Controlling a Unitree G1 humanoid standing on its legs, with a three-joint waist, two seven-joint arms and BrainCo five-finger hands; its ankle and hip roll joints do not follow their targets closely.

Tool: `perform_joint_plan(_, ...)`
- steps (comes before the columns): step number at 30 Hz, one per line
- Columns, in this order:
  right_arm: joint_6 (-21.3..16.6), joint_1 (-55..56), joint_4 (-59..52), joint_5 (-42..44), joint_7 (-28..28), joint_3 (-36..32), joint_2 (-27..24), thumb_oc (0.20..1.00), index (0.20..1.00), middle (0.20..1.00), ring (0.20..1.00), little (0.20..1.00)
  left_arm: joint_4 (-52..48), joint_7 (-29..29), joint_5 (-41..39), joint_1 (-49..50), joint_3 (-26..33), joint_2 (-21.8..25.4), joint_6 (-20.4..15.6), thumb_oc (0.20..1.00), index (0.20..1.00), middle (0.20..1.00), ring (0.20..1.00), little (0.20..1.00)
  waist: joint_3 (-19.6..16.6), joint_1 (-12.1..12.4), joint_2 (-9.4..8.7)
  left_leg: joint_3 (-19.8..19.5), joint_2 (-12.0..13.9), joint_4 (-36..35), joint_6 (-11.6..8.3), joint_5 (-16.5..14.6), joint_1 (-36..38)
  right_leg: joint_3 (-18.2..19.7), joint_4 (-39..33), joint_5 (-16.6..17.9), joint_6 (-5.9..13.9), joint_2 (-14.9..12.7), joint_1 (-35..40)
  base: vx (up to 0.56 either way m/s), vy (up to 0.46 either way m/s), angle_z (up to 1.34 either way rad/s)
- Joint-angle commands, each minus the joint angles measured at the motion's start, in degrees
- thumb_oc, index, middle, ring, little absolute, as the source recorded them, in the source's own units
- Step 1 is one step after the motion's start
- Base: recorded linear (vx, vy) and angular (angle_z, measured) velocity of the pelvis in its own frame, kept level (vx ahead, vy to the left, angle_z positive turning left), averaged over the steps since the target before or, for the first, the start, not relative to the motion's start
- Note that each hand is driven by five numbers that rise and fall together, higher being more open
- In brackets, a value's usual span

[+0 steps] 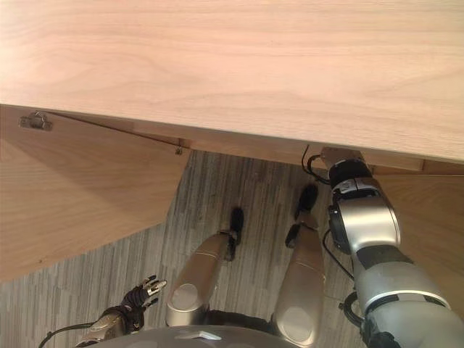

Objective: Put the empty folder in the office cabinet

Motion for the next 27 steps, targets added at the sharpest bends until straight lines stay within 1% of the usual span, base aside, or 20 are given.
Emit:
perform_joint_plan(1,-9.1,-11.2,0.9,1.1,-7.6,-1.1,-14.0,0.2,0.2,0.2,0.2,0.2,0.1,1.0,-3.4,2.5,-0.4,2.5,1.3,1.0,1.0,1.0,1.0,1.0,-2.1,-0.1,5.84,2.1,2.1,1.1,1.86,0.9,0.3,1.7,6.6,-10.8,0.83,0.8,-0.5,0.03,-0.04,0.21)
perform_joint_plan(2,-9.1,-11.2,0.9,1.1,-7.6,-1.1,-14.0,0.2,0.2,0.2,0.2,0.2,0.1,1.0,-3.4,2.5,-0.4,2.5,1.3,1.0,1.0,1.0,1.0,1.0,-2.1,-0.1,5.84,2.1,2.1,1.1,1.86,0.9,0.3,1.7,6.6,-10.8,0.83,0.8,-0.5,0.08,-0.072,0.29)
perform_joint_plan(3,-10.6,-14.1,1.8,3.0,-9.2,0.3,-14.7,0.2,0.2,0.2,0.2,0.2,0.2,0.7,-4.5,3.0,0.1,1.8,2.0,1.0,1.0,1.0,1.0,1.0,-2.1,0.2,6.66,1.9,2.4,0.9,1.33,2.6,-1.1,1.6,7.8,-11.9,0.26,0.6,-1.5,0.13,-0.035,0.23)
perform_joint_plan(4,-13.1,-15.9,2.3,5.5,-9.1,1.1,-15.0,0.2,0.2,0.2,0.2,0.2,0.1,0.3,-5.2,3.4,0.5,1.4,2.2,1.0,1.0,1.0,1.0,1.0,-2.1,0.7,7.32,1.2,2.5,0.9,0.75,2.7,-1.4,2.1,8.7,-13.8,0.37,0.7,-1.6,0.13,-0.035,0.23)
perform_joint_plan(5,-13.1,-15.9,2.3,5.5,-9.1,1.1,-15.0,0.2,0.2,0.2,0.2,0.2,0.1,0.3,-5.2,3.4,0.5,1.4,2.2,1.0,1.0,1.0,1.0,1.0,-2.1,0.7,7.32,1.2,2.5,0.9,0.75,2.7,-1.4,2.1,8.7,-13.8,0.37,0.7,-1.6,0.11,-0.027,0.11)
perform_joint_plan(6,-14.9,-16.6,2.8,8.3,-7.9,1.8,-15.2,0.2,0.2,0.2,0.2,0.2,-0.9,1.8,-4.3,4.1,1.1,0.2,2.1,1.0,1.0,1.0,1.0,1.0,-2.1,1.0,7.59,1.3,2.6,1.4,0.91,3.3,-2.4,2.4,9.2,-13.6,0.53,0.6,-2.4,0.03,-0.114,0.04)
perform_joint_plan(7,-17.1,-17.9,1.8,10.2,-9.4,2.9,-14.6,0.2,0.2,0.2,0.2,0.2,-3.3,5.0,-4.7,4.5,0.2,-0.3,2.6,1.0,1.0,1.0,1.0,1.0,-2.1,1.6,7.07,1.2,2.8,1.9,0.98,3.6,-3.5,2.3,9.0,-13.7,0.22,0.8,-2.4,0.03,-0.156,0.07)
perform_joint_plan(8,-17.9,-18.7,1.4,10.1,-10.6,3.2,-14.2,0.2,0.2,0.2,0.2,0.2,-4.8,6.4,-4.9,4.5,-0.4,-0.3,3.3,1.0,1.0,1.0,1.0,1.0,-2.1,1.9,6.88,1.2,2.8,2.1,0.99,3.7,-4.1,2.2,8.9,-13.6,0.05,0.9,-2.5,0.01,-0.216,0.14)
perform_joint_plan(10,-19.9,-21.4,1.3,5.9,-15.9,4.1,-12.8,0.2,0.2,0.2,0.2,0.2,-9.7,11.5,-5.3,3.9,-2.9,-0.4,5.5,1.0,1.0,1.0,1.0,1.0,-2.1,2.8,6.14,0.8,3.0,2.8,0.83,4.3,-5.8,2.0,8.6,-13.5,-0.23,1.2,-2.6,-0.02,-0.187,0.04)
perform_joint_plan(11,-20.5,-22.1,1.0,4.1,-17.3,4.6,-12.2,0.2,0.2,0.2,0.2,0.2,-11.5,13.7,-5.8,3.7,-3.9,-0.4,5.9,1.0,1.0,1.0,1.0,1.0,-2.1,3.1,5.73,0.7,3.3,3.3,0.8,4.4,-6.7,2.0,8.7,-13.4,-0.18,1.4,-2.8,-0.01,-0.112,-0.04)
perform_joint_plan(12,-20.5,-22.1,1.0,4.1,-17.3,4.6,-12.2,0.2,0.2,0.2,0.2,0.2,-11.5,13.7,-5.8,3.7,-3.9,-0.4,5.9,1.0,1.0,1.0,1.0,1.0,-2.1,3.1,5.73,0.7,3.3,3.3,0.8,4.4,-6.7,2.0,8.7,-13.4,-0.18,1.4,-2.8,-0.02,-0.11,-0.04)
perform_joint_plan(13,-20.3,-22.7,0.6,2.0,-17.6,5.1,-11.4,0.2,0.2,0.2,0.2,0.2,-13.4,16.2,-6.7,3.5,-4.9,-0.6,6.3,1.0,1.0,1.0,1.0,1.0,-2.1,3.3,5.11,0.4,3.6,4.0,0.71,4.5,-8.0,1.8,8.7,-13.4,-0.15,1.6,-3.1,-0.03,-0.099,-0.01)
perform_joint_plan(15,-20.0,-22.7,-0.1,-1.1,-18.8,5.3,-10.2,0.2,0.2,0.2,0.2,0.2,-15.5,19.1,-7.4,2.8,-6.0,-0.7,7.1,1.0,1.0,1.0,1.0,1.0,-2.1,3.6,4.38,0.1,3.9,4.7,0.62,4.4,-9.4,1.8,8.4,-13.3,-0.06,2.1,-3.4,-0.03,-0.111,0.01)
perform_joint_plan(16,-20.0,-22.7,-0.1,-1.1,-18.8,5.3,-10.2,0.2,0.2,0.2,0.2,0.2,-15.5,19.1,-7.4,2.8,-6.0,-0.7,7.1,1.0,1.0,1.0,1.0,1.0,-2.1,3.6,4.38,0.1,3.9,4.7,0.62,4.4,-9.4,1.8,8.4,-13.3,-0.06,2.1,-3.4,-0.02,-0.073,-0.01)
perform_joint_plan(18,-18.5,-22.3,-0.6,-2.6,-18.8,6.4,-8.8,0.2,0.2,0.2,0.2,0.2,-17.8,22.7,-8.0,1.7,-7.2,-0.8,8.3,1.0,1.0,1.0,1.0,1.0,-2.1,3.7,3.42,0.1,4.3,5.8,0.56,4.4,-10.9,1.7,8.1,-13.2,-0.12,2.8,-3.5,-0.02,-0.078,-0.08)
perform_joint_plan(19,-18.5,-22.3,-0.6,-2.6,-18.8,6.4,-8.8,0.2,0.2,0.2,0.2,0.2,-17.8,22.7,-8.0,1.7,-7.2,-0.8,8.3,1.0,1.0,1.0,1.0,1.0,-2.1,3.7,3.42,0.1,4.3,5.8,0.56,4.4,-10.9,1.7,8.1,-13.2,-0.12,2.8,-3.5,-0.03,-0.059,-0.06)
perform_joint_plan(20,-16.8,-21.5,-1.1,-2.2,-18.5,7.9,-7.6,1.0,1.0,1.0,1.0,1.0,-18.8,24.5,-8.7,0.4,-7.9,-0.7,9.2,1.0,1.0,1.0,1.0,1.0,-2.1,3.5,3.01,0.2,4.3,6.5,0.57,4.3,-11.9,1.8,8.0,-13.2,-0.29,3.3,-3.7,-0.03,-0.026,-0.05)
perform_joint_plan(21,-16.5,-21.2,-0.7,-0.7,-18.5,8.7,-7.0,1.0,1.0,1.0,1.0,1.0,-19.2,25.4,-8.9,-0.2,-8.2,-0.8,9.7,1.0,1.0,1.0,1.0,1.0,-2.1,3.5,2.81,0.3,4.3,7.0,0.63,4.3,-12.5,1.9,7.8,-13.2,-0.48,3.5,-3.7,-0.03,-0.026,-0.05)
perform_joint_plan(26,-16.2,-21.1,-0.6,0.0,-18.1,8.8,-6.9,1.0,1.0,1.0,1.0,1.0,-19.2,25.6,-8.9,-0.4,-8.3,-0.9,9.7,1.0,1.0,1.0,1.0,1.0,-2.1,3.5,2.78,0.3,4.3,7.1,0.65,4.3,-12.7,1.9,7.8,-13.2,-0.53,3.6,-3.7,-0.02,-0.004,-0.08)
perform_joint_plan(27,-9.5,-19.5,1.3,4.6,-16.6,9.9,-5.3,1.0,1.0,1.0,1.0,1.0,-19.2,26.9,-9.5,-2.6,-8.8,-0.9,10.7,1.0,1.0,1.0,1.0,1.0,-2.1,3.1,1.91,0.6,4.3,8.8,0.69,3.9,-13.6,1.7,7.1,-12.9,-0.8,4.3,-3.3,-0.07,-0.006,-0.02)
